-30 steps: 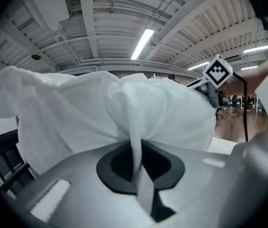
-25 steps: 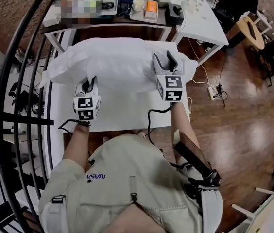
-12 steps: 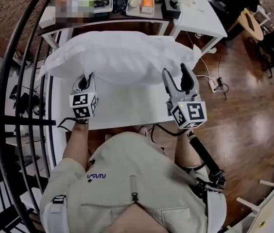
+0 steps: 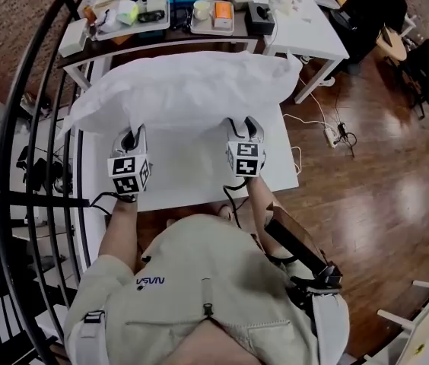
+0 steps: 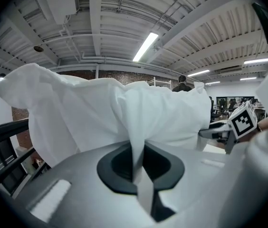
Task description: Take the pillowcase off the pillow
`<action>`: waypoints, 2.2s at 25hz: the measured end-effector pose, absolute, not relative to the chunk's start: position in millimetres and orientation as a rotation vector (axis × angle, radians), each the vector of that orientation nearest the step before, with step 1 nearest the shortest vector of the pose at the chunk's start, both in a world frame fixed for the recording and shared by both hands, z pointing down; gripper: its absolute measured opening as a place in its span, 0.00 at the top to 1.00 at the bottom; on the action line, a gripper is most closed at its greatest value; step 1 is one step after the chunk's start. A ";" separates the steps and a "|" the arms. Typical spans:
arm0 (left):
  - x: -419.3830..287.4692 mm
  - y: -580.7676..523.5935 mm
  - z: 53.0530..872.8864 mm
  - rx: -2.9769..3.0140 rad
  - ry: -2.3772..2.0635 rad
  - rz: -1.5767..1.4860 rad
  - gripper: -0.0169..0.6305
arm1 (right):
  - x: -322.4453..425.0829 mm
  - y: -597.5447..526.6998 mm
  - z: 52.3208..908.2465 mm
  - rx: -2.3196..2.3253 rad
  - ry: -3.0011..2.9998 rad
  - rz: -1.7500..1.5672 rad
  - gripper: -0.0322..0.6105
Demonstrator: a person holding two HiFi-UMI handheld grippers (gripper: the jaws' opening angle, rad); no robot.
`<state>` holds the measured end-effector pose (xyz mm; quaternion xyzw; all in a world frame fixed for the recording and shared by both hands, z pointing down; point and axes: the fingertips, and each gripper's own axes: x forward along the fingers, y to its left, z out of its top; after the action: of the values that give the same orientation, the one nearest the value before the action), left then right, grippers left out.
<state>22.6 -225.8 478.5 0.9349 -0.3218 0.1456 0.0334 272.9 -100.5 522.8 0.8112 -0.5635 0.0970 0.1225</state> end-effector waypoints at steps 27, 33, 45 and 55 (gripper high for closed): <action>46.0 -274.7 490.8 2.802 -0.976 0.551 0.96 | 261.7 -93.7 490.4 2.137 -1.629 0.400 0.92; 13.7 -247.4 514.5 2.712 -0.875 0.548 0.94 | 252.8 -64.6 519.3 2.111 -1.666 0.460 0.77; -45.3 -121.0 567.9 2.589 -0.709 0.671 0.54 | 165.0 -13.2 548.0 1.747 -1.875 0.679 0.86; 18.6 -163.0 579.0 2.714 -0.763 0.768 0.61 | 218.5 -57.9 552.8 1.902 -1.653 0.437 0.92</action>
<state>18.6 -163.0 579.0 0.9233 -0.2595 0.2611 0.1096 218.5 -57.9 552.8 0.7121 -0.6190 0.1638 0.2880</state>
